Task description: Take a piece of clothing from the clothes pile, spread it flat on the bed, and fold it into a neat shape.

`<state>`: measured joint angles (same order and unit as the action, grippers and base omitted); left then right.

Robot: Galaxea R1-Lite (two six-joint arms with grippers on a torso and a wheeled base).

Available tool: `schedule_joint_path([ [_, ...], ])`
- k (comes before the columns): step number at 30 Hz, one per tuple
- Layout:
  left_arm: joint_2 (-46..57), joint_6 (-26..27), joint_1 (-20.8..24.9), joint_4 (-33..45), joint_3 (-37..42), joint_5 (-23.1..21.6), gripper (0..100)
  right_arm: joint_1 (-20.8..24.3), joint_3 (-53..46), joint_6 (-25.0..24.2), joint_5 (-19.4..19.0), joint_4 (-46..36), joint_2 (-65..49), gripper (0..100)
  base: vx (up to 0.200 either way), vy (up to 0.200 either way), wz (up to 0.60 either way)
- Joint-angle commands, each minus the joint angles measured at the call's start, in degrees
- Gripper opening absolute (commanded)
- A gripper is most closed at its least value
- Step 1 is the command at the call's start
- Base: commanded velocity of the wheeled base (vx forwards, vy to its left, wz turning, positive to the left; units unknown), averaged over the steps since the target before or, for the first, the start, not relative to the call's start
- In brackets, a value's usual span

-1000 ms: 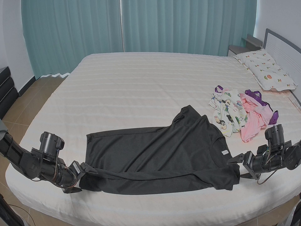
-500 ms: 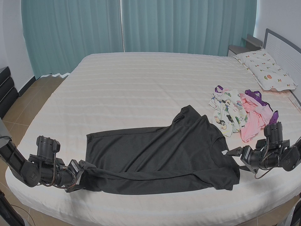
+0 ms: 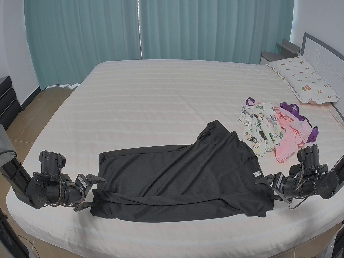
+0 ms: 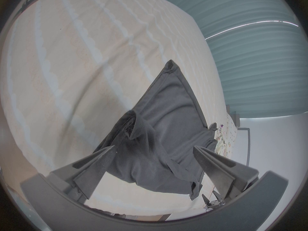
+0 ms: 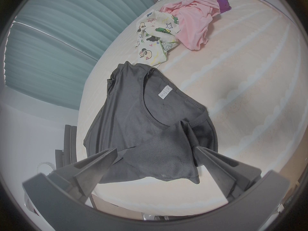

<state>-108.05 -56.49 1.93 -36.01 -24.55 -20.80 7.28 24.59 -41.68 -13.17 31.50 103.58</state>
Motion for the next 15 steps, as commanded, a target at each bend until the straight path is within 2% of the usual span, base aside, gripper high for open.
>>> schedule_joint_path([
  [1, -1.2, -0.1, 0.1, -1.3, 0.7, 0.2, 100, 0.3, -0.2, 0.0, 0.0, 0.1, 0.6, 100, 0.0, 0.0, 0.0],
  [5, -2.4, -0.9, 0.8, -1.7, -1.2, 0.6, 100, 0.4, -0.2, 0.0, 0.1, 0.8, 1.1, 100, 0.0, 0.0, 0.0],
  [9, -2.8, -4.9, 2.4, -1.9, -3.1, 3.1, 100, 0.4, -1.0, -0.1, 0.5, 3.5, 1.1, 100, 0.0, 0.0, 0.0],
  [15, -5.5, -6.0, 5.5, -1.9, -7.0, 9.4, 100, 0.8, -1.6, -0.1, 3.1, 5.7, 1.5, 100, 0.0, 0.0, 0.0],
])
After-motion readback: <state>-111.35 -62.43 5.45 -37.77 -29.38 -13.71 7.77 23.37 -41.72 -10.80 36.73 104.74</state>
